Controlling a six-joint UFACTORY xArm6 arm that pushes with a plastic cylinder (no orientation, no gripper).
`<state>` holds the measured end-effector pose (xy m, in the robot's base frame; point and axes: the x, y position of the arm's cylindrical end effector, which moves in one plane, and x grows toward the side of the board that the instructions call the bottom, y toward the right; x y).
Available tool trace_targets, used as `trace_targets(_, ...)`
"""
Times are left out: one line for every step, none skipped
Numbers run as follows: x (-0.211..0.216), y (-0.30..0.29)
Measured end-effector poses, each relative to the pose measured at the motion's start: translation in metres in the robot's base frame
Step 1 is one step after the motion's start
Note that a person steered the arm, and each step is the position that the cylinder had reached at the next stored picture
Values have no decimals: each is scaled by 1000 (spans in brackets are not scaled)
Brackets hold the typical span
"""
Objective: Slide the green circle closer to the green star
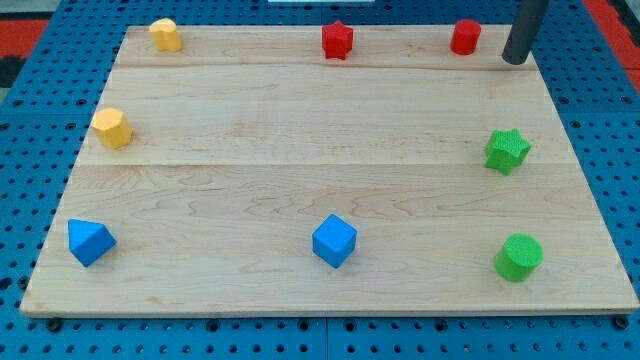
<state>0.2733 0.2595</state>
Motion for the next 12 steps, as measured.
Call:
trace_targets(41,5)
trace_targets(97,26)
trace_targets(130,7)
trace_targets(156,-3)
trace_targets(128,-38)
trace_targets(93,-153)
trace_targets(93,-272)
trace_targets(126,-307)
trace_targets(175,-201)
trace_targets(197,-109)
trace_targets(255,-1)
trace_targets(321,35)
